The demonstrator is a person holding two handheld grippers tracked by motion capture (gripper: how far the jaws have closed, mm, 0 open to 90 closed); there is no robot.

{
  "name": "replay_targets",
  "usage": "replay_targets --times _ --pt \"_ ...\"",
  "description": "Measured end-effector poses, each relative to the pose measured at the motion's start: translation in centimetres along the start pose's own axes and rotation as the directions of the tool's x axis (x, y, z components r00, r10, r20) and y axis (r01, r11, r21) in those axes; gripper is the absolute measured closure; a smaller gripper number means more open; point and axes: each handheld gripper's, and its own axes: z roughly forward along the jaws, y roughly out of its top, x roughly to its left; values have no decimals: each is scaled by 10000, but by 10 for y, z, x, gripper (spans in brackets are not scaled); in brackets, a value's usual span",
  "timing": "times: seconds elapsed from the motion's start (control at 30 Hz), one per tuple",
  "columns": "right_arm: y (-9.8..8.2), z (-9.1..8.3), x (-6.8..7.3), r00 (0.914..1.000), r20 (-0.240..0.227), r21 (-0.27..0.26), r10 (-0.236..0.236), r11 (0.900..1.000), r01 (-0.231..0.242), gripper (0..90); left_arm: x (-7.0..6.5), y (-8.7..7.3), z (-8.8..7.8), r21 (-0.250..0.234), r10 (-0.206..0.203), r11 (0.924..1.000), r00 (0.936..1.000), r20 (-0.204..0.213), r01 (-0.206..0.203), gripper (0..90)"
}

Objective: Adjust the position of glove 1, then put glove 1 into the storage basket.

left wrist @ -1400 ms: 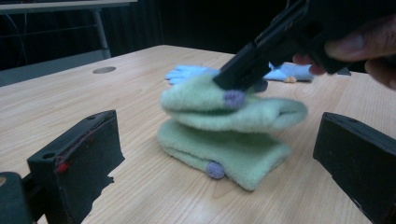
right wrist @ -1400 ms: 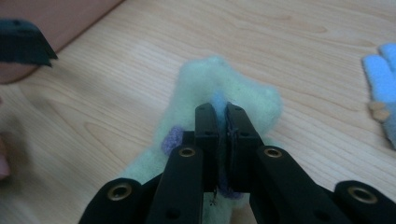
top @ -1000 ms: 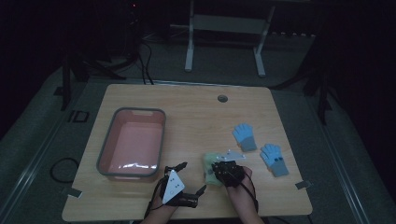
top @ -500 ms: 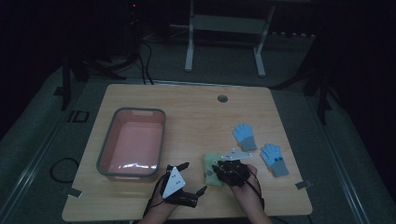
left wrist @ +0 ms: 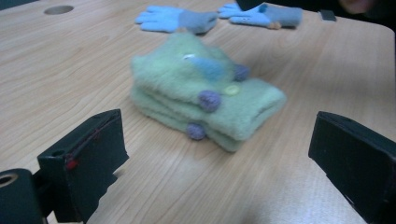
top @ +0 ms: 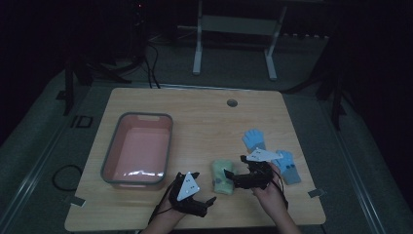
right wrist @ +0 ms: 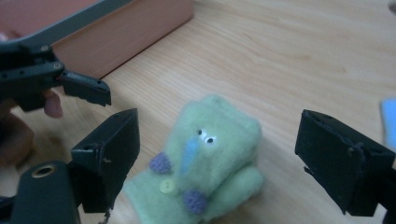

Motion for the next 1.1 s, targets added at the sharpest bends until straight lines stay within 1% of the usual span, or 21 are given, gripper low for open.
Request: replay_targets --times 0.03,0.1,0.17,0.23,0.3,0.4,0.47,0.53,0.6,0.63,0.7,0.77,0.8,0.83,0.87,0.9,0.93,0.97,1.03,1.07,1.1 --pt "1 0 -2 9998 -34 113 -190 9998 190 135 0 1 0 -22 95 10000 9999 68 -95 55" --pt "3 -1 -7 9995 -234 83 -220 9997 222 139 -2 3 1 15 253 9997 9994 236 -254 58" --pt "6 -4 -11 9993 -375 73 -88 9999 90 140 -4 4 3 157 481 9987 9986 235 -485 64" --pt "8 -7 -14 9989 -460 -71 124 9999 -128 148 -5 5 4 195 640 9977 9972 374 -648 73" --pt "10 -7 -17 9979 -579 50 295 9996 -292 148 -6 7 5 231 749 9968 9960 497 -761 79" --pt "11 -4 -22 9947 -817 217 625 9979 -610 136 -7 11 7 186 890 9957 9937 679 -904 83" --pt "11 0 -25 9914 -1027 118 807 9967 -800 117 -8 15 10 105 1091 9939 9912 748 -1102 83" --pt "12 5 -27 9886 -1204 305 904 9957 -874 117 -9 19 13 106 1247 9919 9879 920 -1262 83" --pt "13 12 -29 9905 -1097 505 834 9957 -782 158 -11 21 17 85 1450 9891 9833 1104 -1468 84" --pt "14 15 -30 9904 -1158 557 756 9960 -695 199 -12 22 21 159 1553 9873 9817 1104 -1580 93" --pt "15 24 -33 9898 -1217 749 735 9951 -647 307 -13 23 26 257 1653 9851 9774 1321 -1701 121" --pt "14 31 -35 9910 -1174 922 650 9943 -542 343 -14 24 31 524 1904 9785 9712 1434 -1996 149" --pt "13 36 -36 9912 -1184 1128 584 9926 -450 371 -14 24 33 553 1955 9772 9703 1423 -2050 152" --pt "12 39 -37 9912 -1198 1261 555 9912 -402 371 -14 25 35 609 2079 9738 9664 1510 -2190 183" --pt "11 43 -38 9898 -1315 1396 558 9895 -372 381 -14 26 37 758 2239 9684 9623 1543 -2375 228" --pt "9 47 -39 9888 -1377 1536 579 9875 -365 387 -14 26 39 842 2361 9644 9594 1544 -2509 244" --pt "8 49 -40 9889 -1378 1641 560 9859 -330 386 -13 26 42 913 2545 9581 9533 1624 -2714 275" --pt "7 53 -42 9891 -1356 1790 569 9833 -320 393 -12 26 44 1012 2614 9544 9500 1707 -2808 324" --pt "4 59 -46 9853 -1528 2033 759 9781 -438 416 -12 26 47 1058 2838 9463 9417 1806 -3054 356" --pt "4 60 -47 9835 -1583 2095 881 9763 -537 418 -13 25 50 1179 3009 9382 9352 1866 -3254 382" --pt "3 63 -49 9783 -1764 2228 1090 9725 -682 433 -13 24 52 1276 3156 9313 9305 1859 -3413 391"
